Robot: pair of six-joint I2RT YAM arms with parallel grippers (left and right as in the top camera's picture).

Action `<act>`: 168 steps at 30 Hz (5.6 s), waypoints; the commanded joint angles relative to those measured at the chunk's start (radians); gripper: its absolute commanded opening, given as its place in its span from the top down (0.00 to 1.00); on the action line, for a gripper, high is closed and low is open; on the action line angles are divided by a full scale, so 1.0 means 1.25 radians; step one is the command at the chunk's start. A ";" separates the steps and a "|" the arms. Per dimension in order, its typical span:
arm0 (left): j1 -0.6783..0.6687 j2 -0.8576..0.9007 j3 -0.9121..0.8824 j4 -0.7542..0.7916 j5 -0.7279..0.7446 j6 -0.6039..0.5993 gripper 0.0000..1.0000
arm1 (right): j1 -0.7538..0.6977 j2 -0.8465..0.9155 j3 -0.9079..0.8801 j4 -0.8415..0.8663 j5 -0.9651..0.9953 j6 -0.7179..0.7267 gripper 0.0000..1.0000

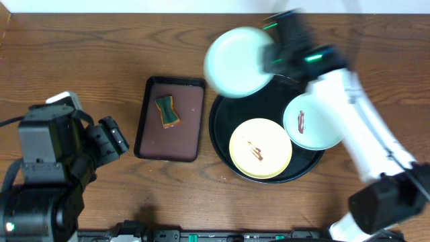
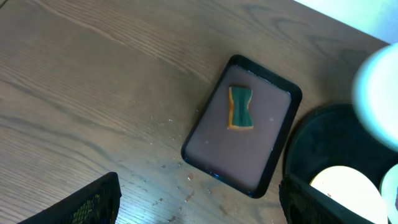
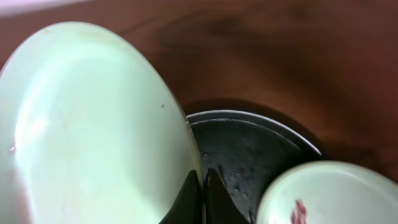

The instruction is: Clean dirty plates on tray and stack at the side

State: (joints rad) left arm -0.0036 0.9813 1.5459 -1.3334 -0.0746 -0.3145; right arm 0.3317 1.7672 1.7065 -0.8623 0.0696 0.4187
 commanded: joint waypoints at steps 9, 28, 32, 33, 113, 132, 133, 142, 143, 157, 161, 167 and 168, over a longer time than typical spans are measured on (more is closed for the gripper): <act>0.003 0.066 0.003 0.002 0.015 -0.003 0.18 | -0.571 0.049 -0.009 -0.146 -0.233 0.071 0.99; 0.003 0.087 0.003 0.005 0.015 -0.003 0.18 | -0.794 0.149 -0.304 -0.055 -0.157 -0.012 0.99; 0.003 0.087 0.003 0.004 0.015 -0.003 0.18 | -0.801 0.139 -0.304 -0.046 -0.151 -0.013 0.99; 0.003 0.087 0.003 0.004 0.015 -0.003 0.18 | -0.801 0.133 -0.304 -0.045 -0.150 -0.013 0.99; 0.003 0.136 0.003 -0.003 0.040 -0.003 0.18 | -0.122 -0.011 -0.402 0.070 -0.280 -0.229 0.61; 0.003 0.140 0.003 -0.006 0.075 0.016 0.18 | -0.096 -0.015 -0.602 0.084 -0.330 -0.057 0.99; 0.003 0.140 0.003 -0.006 0.075 0.016 0.18 | -0.096 -0.019 -0.602 0.071 -0.349 -0.033 0.99; 0.003 0.140 0.003 -0.004 0.075 0.015 0.18 | -0.097 -0.037 -0.601 -0.059 -0.345 0.045 0.99; 0.003 0.140 0.003 -0.003 0.075 0.015 0.18 | -0.097 -0.038 -0.601 -0.052 -0.349 0.034 0.99; 0.003 0.172 -0.013 -0.003 0.120 0.014 0.18 | -0.134 -0.042 -0.598 0.132 -0.292 -0.175 0.69; 0.002 0.215 -0.061 0.009 0.120 0.002 0.18 | -0.121 -0.032 -0.598 0.164 -0.279 -0.193 0.69; -0.028 0.309 -0.177 0.111 0.141 -0.011 0.22 | -0.107 -0.003 -0.603 0.186 -0.239 -0.192 0.93; -0.032 0.325 -0.187 0.127 0.141 -0.017 0.22 | -0.108 0.001 -0.603 0.184 -0.239 -0.192 0.92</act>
State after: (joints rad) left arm -0.0242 1.3342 1.3613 -1.2114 0.0845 -0.3180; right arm 0.1905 1.7393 0.9596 -0.6342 -0.2684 0.2001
